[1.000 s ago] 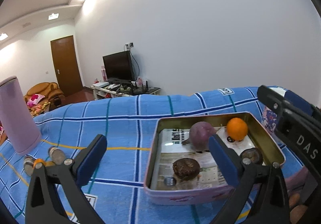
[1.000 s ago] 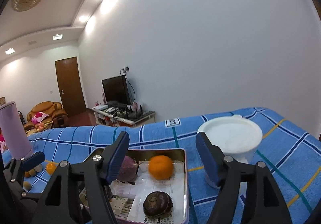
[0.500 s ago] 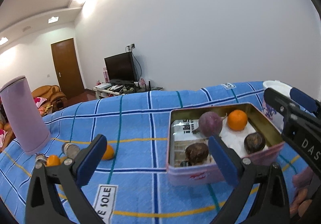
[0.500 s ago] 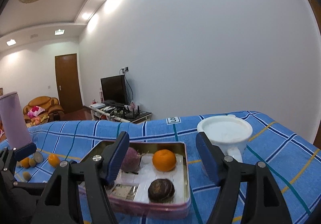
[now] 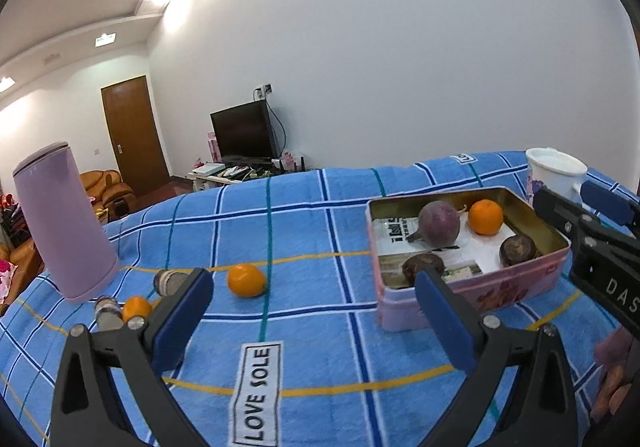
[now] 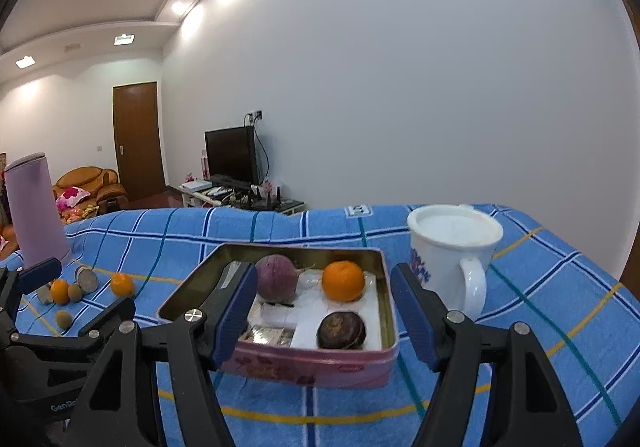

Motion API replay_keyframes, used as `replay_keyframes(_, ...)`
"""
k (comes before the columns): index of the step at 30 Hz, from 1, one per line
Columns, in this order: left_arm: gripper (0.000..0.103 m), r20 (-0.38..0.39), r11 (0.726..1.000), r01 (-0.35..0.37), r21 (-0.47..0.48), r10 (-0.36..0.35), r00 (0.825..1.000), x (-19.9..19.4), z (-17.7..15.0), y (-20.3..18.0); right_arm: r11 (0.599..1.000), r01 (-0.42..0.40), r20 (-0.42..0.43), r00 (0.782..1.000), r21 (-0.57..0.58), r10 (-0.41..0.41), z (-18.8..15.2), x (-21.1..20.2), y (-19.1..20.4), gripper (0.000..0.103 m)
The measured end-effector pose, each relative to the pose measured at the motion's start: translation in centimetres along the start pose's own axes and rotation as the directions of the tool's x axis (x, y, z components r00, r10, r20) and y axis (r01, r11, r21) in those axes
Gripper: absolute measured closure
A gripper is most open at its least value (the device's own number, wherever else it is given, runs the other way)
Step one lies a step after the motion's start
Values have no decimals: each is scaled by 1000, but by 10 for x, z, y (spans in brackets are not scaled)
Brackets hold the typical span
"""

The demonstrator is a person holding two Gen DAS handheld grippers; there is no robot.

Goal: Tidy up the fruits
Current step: 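Withdraw both grippers from the tin toward the remaining fruits, then lower the right gripper onto a small yellow fruit and close it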

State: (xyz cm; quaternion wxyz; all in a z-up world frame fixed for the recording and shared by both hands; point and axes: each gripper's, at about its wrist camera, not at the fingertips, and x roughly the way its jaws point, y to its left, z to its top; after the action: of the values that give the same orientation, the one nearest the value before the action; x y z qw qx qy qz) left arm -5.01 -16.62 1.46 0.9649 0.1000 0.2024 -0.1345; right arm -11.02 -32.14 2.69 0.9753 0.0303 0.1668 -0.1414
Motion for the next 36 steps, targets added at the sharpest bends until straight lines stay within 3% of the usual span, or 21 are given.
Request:
replay_keyframes(9,0,-16,999,-32,19,32,999,0,-8,32,994,-75,-84,993,84,82,-6,11,35,33)
replay_keyframes(26,0,-92,982,-170,-82,163,982,22,-23,146,974,-226,-134,965,15,226,-9,24,139,33)
replay_keyframes(30,0,-138,959,-228,-166,207,969,31,-28,190,961,-278,-166,947,1,274,-10,30,162,33)
replay_keyframes(34,0,-246,882,-352,-312,283,927,43,-40,241,939,-342,-242,914,-32,324,-14,39,193,33)
replay_keyframes(36,0,-284,847,-380,-372,286,915,45,-48,260,913,-405,-315,873,-49,371,-18,49,214,33)
